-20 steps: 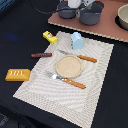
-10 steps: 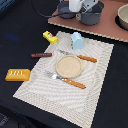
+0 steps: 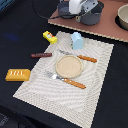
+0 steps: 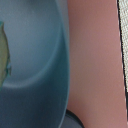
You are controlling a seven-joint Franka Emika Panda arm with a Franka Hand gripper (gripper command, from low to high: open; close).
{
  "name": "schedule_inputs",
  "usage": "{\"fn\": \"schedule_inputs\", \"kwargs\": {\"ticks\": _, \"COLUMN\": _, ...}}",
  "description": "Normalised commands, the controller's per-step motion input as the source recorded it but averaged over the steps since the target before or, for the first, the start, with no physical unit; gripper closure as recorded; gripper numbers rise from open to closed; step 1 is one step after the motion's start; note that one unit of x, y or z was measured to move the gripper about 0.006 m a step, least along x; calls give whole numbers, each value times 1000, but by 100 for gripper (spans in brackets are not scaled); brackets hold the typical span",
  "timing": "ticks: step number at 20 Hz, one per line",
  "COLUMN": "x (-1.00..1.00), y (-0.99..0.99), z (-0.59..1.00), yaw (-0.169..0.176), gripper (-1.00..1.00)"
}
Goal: Interact with the objects in diverse but meaningful ways.
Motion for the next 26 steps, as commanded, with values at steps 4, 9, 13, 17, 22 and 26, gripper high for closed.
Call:
{"fn": "schedule_inputs", "kwargs": {"ticks": 4, "x": 0, "y": 164, "z": 0, "yaw": 0, "gripper": 100}}
{"fn": "schedule_inputs", "kwargs": {"ticks": 9, "x": 1, "y": 158, "z": -10, "yaw": 0, "gripper": 100}}
{"fn": "schedule_inputs", "kwargs": {"ticks": 13, "x": 19, "y": 172, "z": -9, "yaw": 0, "gripper": 100}}
{"fn": "schedule_inputs", "kwargs": {"ticks": 17, "x": 42, "y": 183, "z": -11, "yaw": 0, "gripper": 100}}
{"fn": "schedule_inputs", "kwargs": {"ticks": 22, "x": 42, "y": 172, "z": -12, "yaw": 0, "gripper": 100}}
{"fn": "schedule_inputs", "kwargs": {"ticks": 26, "x": 41, "y": 170, "z": -18, "yaw": 0, "gripper": 100}}
